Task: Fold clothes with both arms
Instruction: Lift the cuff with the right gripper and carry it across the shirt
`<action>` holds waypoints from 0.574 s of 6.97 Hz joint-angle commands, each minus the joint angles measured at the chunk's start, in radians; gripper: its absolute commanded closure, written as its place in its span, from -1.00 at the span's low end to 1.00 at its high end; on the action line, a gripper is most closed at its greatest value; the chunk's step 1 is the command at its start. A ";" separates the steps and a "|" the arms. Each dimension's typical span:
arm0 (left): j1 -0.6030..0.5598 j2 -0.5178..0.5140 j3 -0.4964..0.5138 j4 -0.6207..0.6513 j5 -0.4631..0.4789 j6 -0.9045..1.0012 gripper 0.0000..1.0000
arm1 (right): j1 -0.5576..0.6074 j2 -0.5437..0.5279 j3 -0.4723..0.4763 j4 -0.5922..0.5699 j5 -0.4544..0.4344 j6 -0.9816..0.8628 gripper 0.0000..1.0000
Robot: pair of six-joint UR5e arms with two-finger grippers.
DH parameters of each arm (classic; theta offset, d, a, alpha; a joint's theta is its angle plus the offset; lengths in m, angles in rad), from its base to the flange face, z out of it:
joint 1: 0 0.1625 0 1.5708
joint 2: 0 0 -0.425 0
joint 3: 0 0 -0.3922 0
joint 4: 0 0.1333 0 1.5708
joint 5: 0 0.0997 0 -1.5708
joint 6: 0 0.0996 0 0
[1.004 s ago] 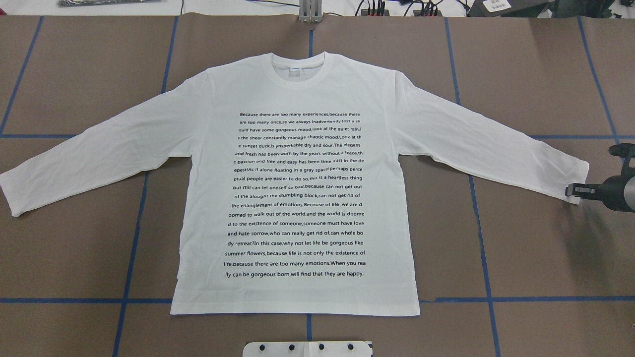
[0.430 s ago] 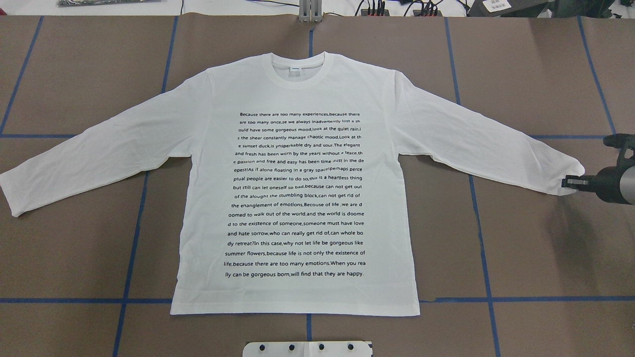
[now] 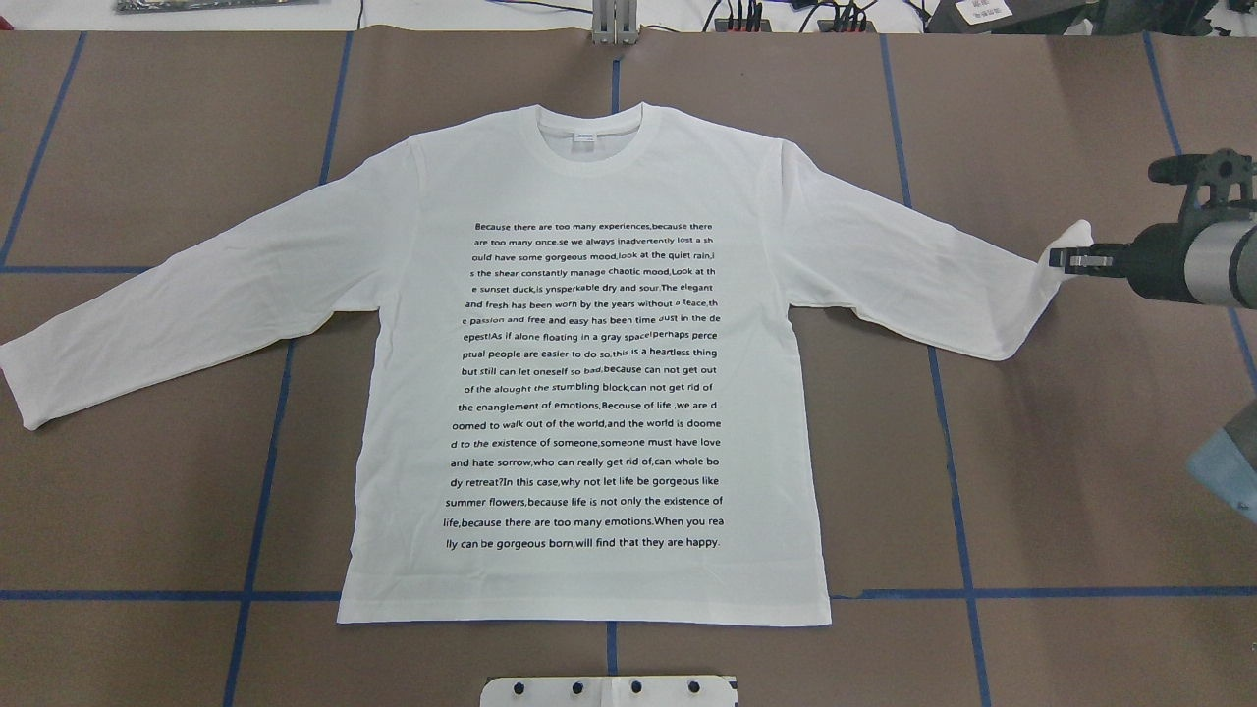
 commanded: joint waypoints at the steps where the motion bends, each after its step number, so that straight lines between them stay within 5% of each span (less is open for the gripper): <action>1: -0.001 0.000 -0.001 -0.001 0.000 -0.001 -1.00 | 0.011 0.180 -0.004 -0.108 0.006 -0.083 1.00; 3: 0.001 -0.001 -0.001 -0.001 0.000 -0.006 -1.00 | -0.034 0.478 -0.004 -0.505 -0.026 0.018 1.00; 4: 0.001 -0.003 0.000 0.001 0.000 -0.007 -1.00 | -0.083 0.590 -0.022 -0.587 -0.127 0.094 1.00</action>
